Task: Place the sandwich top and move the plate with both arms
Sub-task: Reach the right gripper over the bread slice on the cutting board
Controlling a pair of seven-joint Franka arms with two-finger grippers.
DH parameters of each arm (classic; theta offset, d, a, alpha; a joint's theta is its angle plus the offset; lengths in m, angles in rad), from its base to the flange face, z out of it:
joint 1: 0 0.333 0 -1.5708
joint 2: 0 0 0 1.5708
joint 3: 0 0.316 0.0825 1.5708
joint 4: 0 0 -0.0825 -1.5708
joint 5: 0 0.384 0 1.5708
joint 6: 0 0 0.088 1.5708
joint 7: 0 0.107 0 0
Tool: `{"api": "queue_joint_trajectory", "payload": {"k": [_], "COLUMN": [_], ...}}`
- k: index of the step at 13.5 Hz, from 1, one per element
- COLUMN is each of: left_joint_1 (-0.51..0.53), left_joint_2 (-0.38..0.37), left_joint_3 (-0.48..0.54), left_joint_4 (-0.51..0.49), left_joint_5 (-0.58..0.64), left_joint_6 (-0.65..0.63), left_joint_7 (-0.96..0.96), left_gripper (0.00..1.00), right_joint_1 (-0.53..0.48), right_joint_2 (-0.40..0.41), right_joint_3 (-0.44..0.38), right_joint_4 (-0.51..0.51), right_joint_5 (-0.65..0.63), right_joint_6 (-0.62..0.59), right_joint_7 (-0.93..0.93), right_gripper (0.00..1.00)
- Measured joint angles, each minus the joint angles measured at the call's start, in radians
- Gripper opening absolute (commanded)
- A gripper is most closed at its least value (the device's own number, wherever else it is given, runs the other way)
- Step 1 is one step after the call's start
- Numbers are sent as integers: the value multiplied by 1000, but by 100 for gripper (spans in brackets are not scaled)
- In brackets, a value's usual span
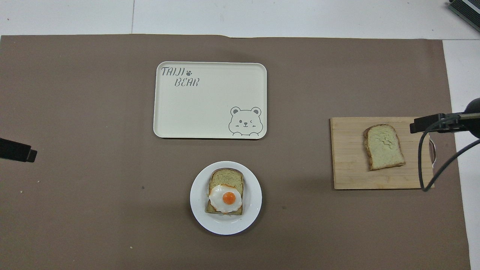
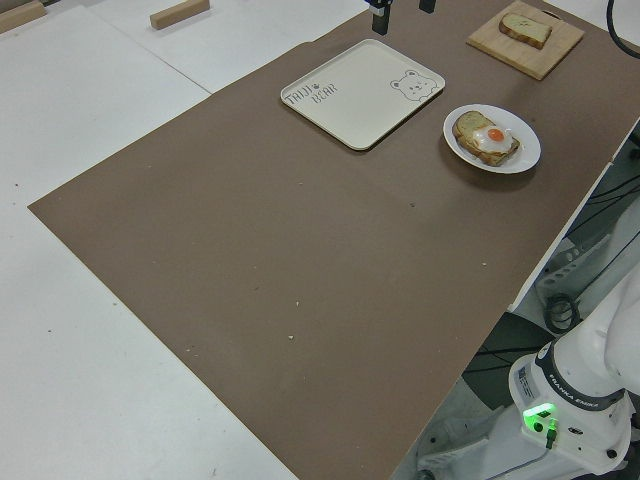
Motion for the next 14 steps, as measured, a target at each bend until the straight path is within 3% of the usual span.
{"api": "queue_joint_trajectory", "payload": {"k": [14], "left_joint_1": [0], "left_joint_2": [-1], "left_joint_3": [1], "left_joint_4": [0], "left_joint_5": [-5], "left_joint_6": [-21], "left_joint_7": [2], "left_gripper": [100], "right_joint_1": [-19], "right_joint_2": [131], "right_joint_3": [-5], "right_joint_4": [-26], "right_joint_5": [0], "right_joint_6": [188], "right_joint_7": [0], "right_gripper": [100]}}
